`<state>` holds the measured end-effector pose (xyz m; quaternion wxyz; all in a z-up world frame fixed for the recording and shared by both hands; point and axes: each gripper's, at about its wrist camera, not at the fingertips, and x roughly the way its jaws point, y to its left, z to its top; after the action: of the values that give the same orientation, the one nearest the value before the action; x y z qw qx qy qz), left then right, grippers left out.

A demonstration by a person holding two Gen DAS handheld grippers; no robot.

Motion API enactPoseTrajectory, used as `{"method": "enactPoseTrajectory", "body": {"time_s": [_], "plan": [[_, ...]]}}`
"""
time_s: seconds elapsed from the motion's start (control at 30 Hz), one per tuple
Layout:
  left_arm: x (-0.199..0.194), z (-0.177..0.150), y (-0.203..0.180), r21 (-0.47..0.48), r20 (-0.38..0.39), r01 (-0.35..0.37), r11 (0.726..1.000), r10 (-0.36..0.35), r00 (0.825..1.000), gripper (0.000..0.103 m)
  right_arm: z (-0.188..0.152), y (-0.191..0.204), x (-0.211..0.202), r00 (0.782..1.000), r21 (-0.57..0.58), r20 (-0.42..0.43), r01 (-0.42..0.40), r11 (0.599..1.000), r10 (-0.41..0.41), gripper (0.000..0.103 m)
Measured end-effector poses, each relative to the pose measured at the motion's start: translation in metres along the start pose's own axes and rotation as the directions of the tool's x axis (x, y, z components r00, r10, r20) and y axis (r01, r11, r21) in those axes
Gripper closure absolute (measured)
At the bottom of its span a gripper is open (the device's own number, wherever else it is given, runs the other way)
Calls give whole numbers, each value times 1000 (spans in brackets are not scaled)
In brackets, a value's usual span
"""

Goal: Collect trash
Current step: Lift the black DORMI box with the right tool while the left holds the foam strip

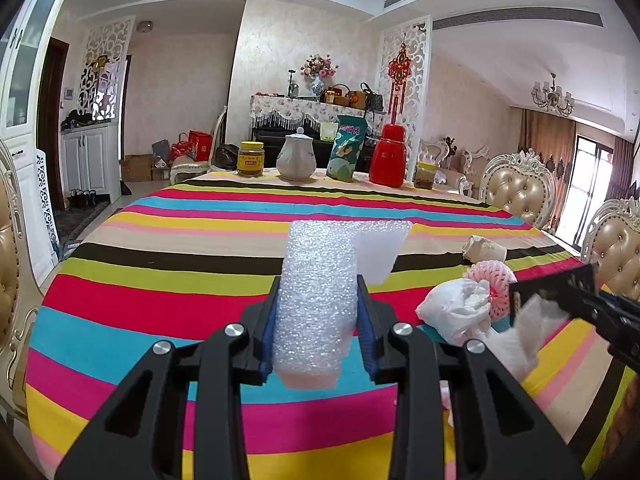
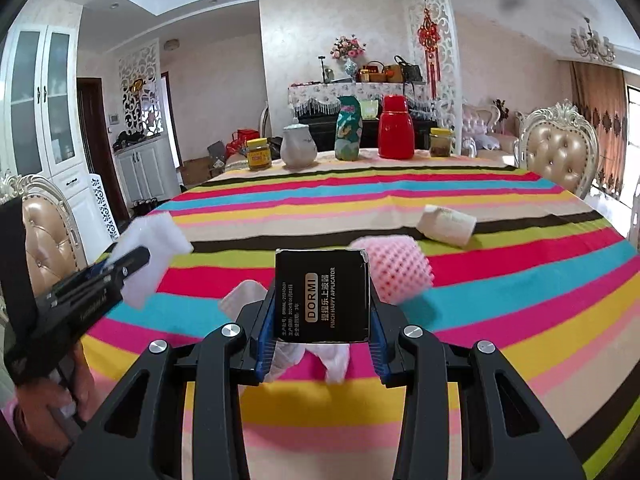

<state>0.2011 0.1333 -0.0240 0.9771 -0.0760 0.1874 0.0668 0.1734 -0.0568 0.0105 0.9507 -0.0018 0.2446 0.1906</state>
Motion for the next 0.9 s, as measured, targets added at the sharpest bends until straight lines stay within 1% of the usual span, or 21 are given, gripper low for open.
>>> {"method": "enactPoseTrajectory", "body": {"time_s": [0.23,0.6,0.67,0.77,0.9], "plan": [[-1,0,0,-1,4,-4,1000,4,1000,70,-11,-16,7,998,64,-62,0,998,4,65],[-2,-1,-4,9,1,-7,1000,7,1000,70,-24,-35,16,990,116,-142,16,993,1,63],[-2,-1,-4,6,0,-8,1000,8,1000,70,-24,-35,17,990,119,-141,15,993,2,63],[-2,-2,-3,1,-3,-9,1000,9,1000,70,-24,-36,14,993,100,-114,46,994,-34,64],[-1,-3,-7,11,-6,-11,1000,11,1000,70,-19,-43,0,998,132,-56,20,991,-13,64]]}}
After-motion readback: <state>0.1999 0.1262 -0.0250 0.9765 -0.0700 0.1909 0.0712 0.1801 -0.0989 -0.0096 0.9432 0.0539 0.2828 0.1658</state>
